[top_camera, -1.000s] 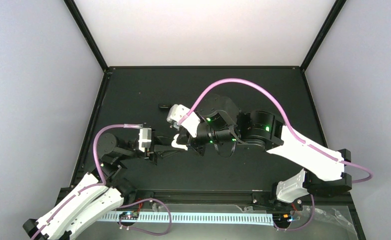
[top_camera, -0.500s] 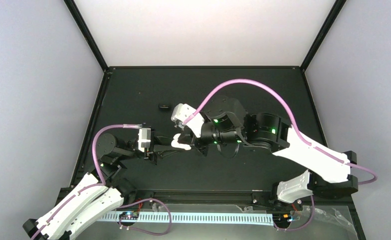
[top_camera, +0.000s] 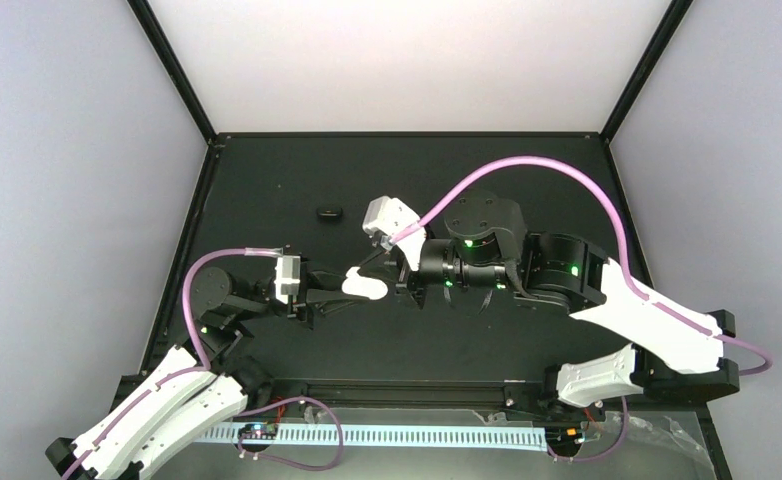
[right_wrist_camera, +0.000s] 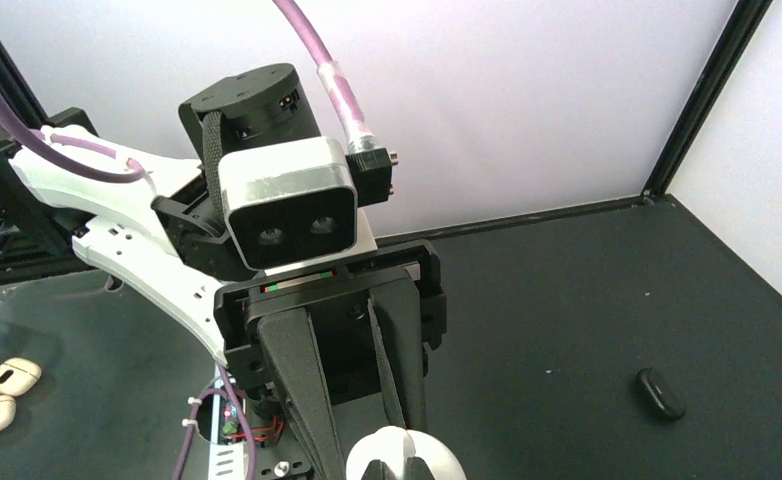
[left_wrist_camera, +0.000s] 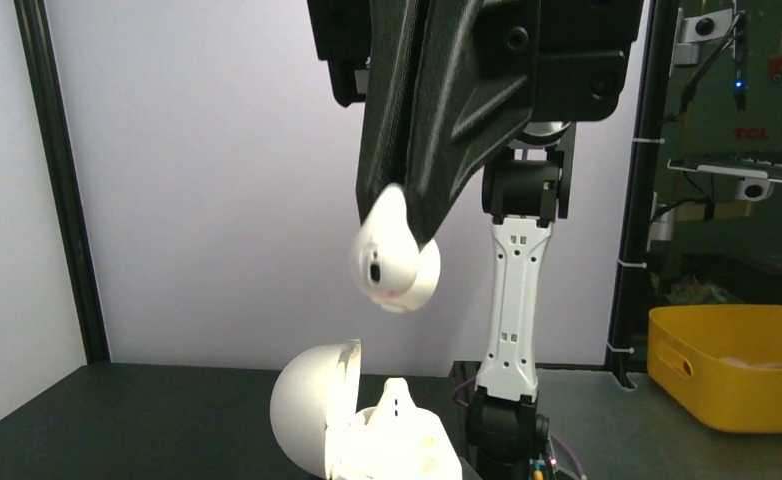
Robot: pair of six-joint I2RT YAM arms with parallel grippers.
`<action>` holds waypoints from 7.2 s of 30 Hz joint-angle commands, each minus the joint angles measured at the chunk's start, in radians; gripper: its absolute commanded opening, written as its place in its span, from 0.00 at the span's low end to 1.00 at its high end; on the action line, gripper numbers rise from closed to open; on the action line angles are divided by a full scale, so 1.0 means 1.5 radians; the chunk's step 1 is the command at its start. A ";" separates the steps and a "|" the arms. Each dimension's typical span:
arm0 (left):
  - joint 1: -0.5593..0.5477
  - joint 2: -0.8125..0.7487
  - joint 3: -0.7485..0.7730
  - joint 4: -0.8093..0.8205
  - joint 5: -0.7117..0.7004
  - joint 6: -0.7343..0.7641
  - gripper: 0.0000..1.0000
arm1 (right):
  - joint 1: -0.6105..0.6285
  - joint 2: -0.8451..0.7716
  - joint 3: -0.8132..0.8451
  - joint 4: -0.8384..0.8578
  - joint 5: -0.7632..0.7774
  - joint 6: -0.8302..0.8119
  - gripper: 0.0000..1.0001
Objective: Insert the wireless bluetooth earbuds into the charging case
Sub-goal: Adjust the earbud with the charging case, then close the charging case, then place the charging case at the center of the board.
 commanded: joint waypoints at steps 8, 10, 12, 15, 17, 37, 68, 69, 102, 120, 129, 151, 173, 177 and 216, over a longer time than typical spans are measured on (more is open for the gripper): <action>-0.002 -0.003 0.018 0.055 -0.008 -0.025 0.02 | 0.000 0.001 -0.027 0.021 -0.027 0.004 0.01; -0.003 -0.004 0.017 0.064 -0.007 -0.031 0.02 | 0.000 0.000 -0.032 0.025 -0.029 0.005 0.01; -0.002 -0.005 0.016 0.072 -0.007 -0.037 0.01 | 0.000 -0.003 -0.040 0.034 -0.033 0.006 0.01; -0.002 -0.004 0.015 0.085 -0.007 -0.047 0.02 | 0.000 0.000 -0.044 0.036 -0.037 0.006 0.01; -0.002 -0.004 0.012 0.096 -0.007 -0.056 0.02 | 0.000 -0.001 -0.048 0.040 -0.037 0.008 0.01; -0.002 -0.001 0.015 0.133 -0.017 -0.083 0.02 | 0.002 0.022 -0.021 -0.009 -0.027 -0.010 0.01; -0.003 -0.010 0.016 0.162 -0.048 -0.086 0.02 | 0.032 0.088 0.017 -0.081 -0.051 -0.027 0.01; -0.003 -0.010 0.014 0.160 -0.048 -0.085 0.02 | 0.032 0.085 0.018 -0.078 -0.051 -0.024 0.01; -0.003 -0.006 -0.015 0.169 0.020 -0.096 0.02 | -0.113 -0.028 -0.053 0.024 0.023 0.081 0.59; -0.002 0.011 -0.009 0.180 0.023 -0.098 0.02 | -0.112 -0.018 -0.070 0.020 -0.112 0.059 0.59; -0.003 0.016 -0.002 0.166 0.003 -0.096 0.02 | -0.107 -0.018 -0.070 0.011 -0.119 0.040 0.59; -0.002 0.048 0.029 0.173 -0.034 -0.139 0.02 | 0.072 0.021 -0.090 -0.023 0.343 -0.073 0.58; 0.003 0.140 -0.025 0.069 -0.250 -0.116 0.02 | -0.173 -0.173 -0.298 0.139 0.280 0.155 0.69; 0.021 0.310 0.045 0.011 -0.308 -0.167 0.02 | -0.197 -0.214 -0.400 0.164 0.302 0.198 0.70; 0.121 0.967 0.335 -0.154 -0.332 -0.241 0.65 | -0.317 -0.357 -0.594 0.176 0.203 0.262 0.71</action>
